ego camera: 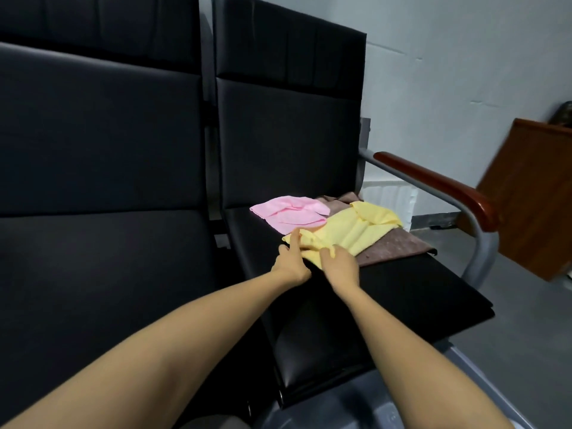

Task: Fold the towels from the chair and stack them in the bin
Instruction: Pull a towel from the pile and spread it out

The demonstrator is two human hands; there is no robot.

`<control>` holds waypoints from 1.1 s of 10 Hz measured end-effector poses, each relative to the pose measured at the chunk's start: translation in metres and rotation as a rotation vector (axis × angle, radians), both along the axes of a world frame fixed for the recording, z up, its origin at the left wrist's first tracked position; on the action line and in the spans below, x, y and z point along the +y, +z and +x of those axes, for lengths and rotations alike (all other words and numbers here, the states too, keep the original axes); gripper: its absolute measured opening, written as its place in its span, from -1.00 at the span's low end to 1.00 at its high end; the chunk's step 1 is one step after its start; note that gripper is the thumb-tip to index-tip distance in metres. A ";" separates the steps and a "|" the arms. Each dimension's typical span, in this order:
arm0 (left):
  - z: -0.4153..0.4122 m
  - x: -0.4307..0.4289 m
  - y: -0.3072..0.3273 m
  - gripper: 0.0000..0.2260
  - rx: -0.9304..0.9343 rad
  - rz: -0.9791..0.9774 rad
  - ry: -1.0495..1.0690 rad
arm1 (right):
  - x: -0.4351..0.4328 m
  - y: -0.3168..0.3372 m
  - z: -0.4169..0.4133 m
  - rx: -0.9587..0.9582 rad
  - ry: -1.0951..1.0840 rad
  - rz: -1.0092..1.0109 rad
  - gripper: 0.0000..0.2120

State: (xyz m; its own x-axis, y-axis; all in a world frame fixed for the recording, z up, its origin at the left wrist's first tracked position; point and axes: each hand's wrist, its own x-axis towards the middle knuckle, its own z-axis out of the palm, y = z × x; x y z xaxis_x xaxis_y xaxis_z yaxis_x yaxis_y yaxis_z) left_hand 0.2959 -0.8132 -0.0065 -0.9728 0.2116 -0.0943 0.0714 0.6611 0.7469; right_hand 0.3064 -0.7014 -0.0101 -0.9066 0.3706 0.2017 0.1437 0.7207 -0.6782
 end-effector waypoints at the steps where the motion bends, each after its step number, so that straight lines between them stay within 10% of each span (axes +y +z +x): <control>1: 0.000 -0.007 0.008 -0.03 -0.015 0.114 0.029 | 0.000 0.022 0.004 0.087 0.028 -0.529 -0.76; 2: 0.001 -0.011 0.013 -0.27 0.086 0.207 -0.136 | -0.001 0.058 0.022 -0.144 0.199 -0.973 -0.80; 4: 0.028 0.009 0.029 -0.92 -0.197 0.501 -0.055 | 0.009 0.083 0.044 -0.402 0.282 -0.966 -0.73; 6: 0.018 0.017 0.045 -0.59 -0.641 1.152 0.192 | 0.021 0.076 0.047 -0.252 -0.126 -0.816 -0.58; 10: 0.096 -0.014 0.103 -0.71 -0.589 1.084 0.048 | 0.022 0.075 0.059 0.136 -0.091 -1.161 -0.64; 11: 0.080 -0.012 0.094 -0.78 -0.823 1.333 0.166 | 0.026 0.093 0.053 0.162 -0.092 -1.302 -0.74</control>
State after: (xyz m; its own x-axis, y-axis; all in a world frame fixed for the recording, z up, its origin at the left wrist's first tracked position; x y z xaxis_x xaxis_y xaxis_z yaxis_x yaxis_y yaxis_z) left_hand 0.3760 -0.8247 0.0880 -0.7709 0.4712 -0.4285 -0.6352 -0.5193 0.5718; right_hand 0.3590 -0.6749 0.0825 -0.8674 0.4338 -0.2439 0.0083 -0.4774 -0.8786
